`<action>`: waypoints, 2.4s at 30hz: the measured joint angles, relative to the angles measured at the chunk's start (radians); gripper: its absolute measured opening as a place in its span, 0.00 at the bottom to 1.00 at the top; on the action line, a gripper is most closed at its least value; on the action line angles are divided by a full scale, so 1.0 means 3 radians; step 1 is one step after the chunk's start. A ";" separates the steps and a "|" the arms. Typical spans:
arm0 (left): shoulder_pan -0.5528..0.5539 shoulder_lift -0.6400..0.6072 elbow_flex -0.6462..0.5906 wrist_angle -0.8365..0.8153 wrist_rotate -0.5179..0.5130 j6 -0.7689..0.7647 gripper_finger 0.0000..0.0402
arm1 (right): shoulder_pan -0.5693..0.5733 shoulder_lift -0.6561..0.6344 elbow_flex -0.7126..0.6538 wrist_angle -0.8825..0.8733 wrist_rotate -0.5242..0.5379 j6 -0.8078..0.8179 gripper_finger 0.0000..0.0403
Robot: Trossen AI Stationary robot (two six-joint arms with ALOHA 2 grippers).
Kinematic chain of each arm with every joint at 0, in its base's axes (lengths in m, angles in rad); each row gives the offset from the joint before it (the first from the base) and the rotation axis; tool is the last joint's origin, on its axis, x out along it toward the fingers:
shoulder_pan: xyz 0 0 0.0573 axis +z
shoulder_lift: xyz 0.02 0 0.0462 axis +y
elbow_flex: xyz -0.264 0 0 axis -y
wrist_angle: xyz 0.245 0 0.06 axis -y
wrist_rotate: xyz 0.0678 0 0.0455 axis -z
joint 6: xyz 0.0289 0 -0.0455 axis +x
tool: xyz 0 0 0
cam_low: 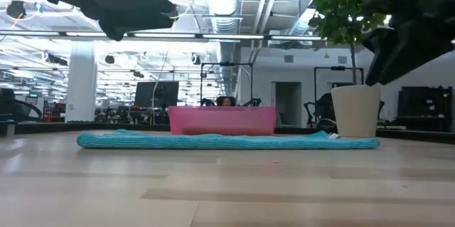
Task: Fold microfiber towels
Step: Fold the blue microfiber cloth
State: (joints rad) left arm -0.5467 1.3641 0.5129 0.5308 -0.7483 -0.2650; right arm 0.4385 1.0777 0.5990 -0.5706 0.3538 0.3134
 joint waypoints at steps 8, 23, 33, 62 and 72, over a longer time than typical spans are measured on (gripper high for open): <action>0.0053 0.0149 0.0002 -0.0293 0.0028 -0.0260 0.53 | -0.0002 0.0449 0.0039 0.0068 -0.0038 0.0000 0.60; 0.0118 0.0279 0.0001 -0.0308 0.0151 -0.0337 0.54 | -0.0228 0.1138 0.0039 0.0502 -0.0118 -0.0183 0.52; 0.0116 0.0279 0.0001 -0.0319 0.0222 -0.0380 0.54 | -0.0224 0.1539 0.0063 0.0578 -0.0053 -0.0260 0.52; 0.0116 0.0282 0.0001 -0.0443 0.0310 -0.0408 0.54 | -0.0251 0.1001 0.0105 0.0225 -0.0155 0.0000 0.42; 0.0116 0.0300 0.0001 -0.0603 0.0388 -0.0490 0.54 | -0.0292 0.1164 -0.0096 0.0673 -0.0179 -0.0106 0.46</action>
State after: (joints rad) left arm -0.5117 1.4541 0.5133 0.3500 -0.6319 -0.4120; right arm 0.3508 1.4268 0.5700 -0.3686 0.3000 0.2815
